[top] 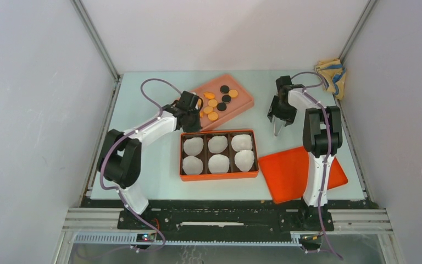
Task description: Pack the cookies
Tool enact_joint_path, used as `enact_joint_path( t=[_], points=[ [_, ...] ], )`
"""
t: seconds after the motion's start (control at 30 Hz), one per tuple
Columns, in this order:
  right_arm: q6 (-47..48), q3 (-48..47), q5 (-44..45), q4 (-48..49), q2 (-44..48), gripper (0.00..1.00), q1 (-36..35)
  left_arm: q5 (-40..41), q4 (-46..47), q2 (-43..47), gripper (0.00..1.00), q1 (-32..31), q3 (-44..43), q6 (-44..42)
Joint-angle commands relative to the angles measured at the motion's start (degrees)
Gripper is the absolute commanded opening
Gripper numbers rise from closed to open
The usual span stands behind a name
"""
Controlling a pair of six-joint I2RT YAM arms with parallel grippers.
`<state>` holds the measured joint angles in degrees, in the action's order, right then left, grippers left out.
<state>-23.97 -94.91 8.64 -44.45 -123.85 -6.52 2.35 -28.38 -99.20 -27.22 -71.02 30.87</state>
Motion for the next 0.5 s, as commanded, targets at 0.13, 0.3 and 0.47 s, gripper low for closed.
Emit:
enact_joint_path(
  t=[0.13,0.3,0.47],
  points=[
    [3.87,-1.57,-3.51,-5.51,-1.04,0.59,0.51,3.6,-1.82,4.24,0.0,-2.19,-3.42,-1.81],
    [6.89,-2.01,-5.46,-6.23,-0.4,0.48,0.73,4.87,-2.53,4.79,0.0,-2.56,-4.97,-2.2],
    [9.16,-0.4,-3.69,-5.96,3.15,0.43,-0.56,5.62,-3.61,4.13,0.0,-2.7,-7.9,-2.81]
  ],
)
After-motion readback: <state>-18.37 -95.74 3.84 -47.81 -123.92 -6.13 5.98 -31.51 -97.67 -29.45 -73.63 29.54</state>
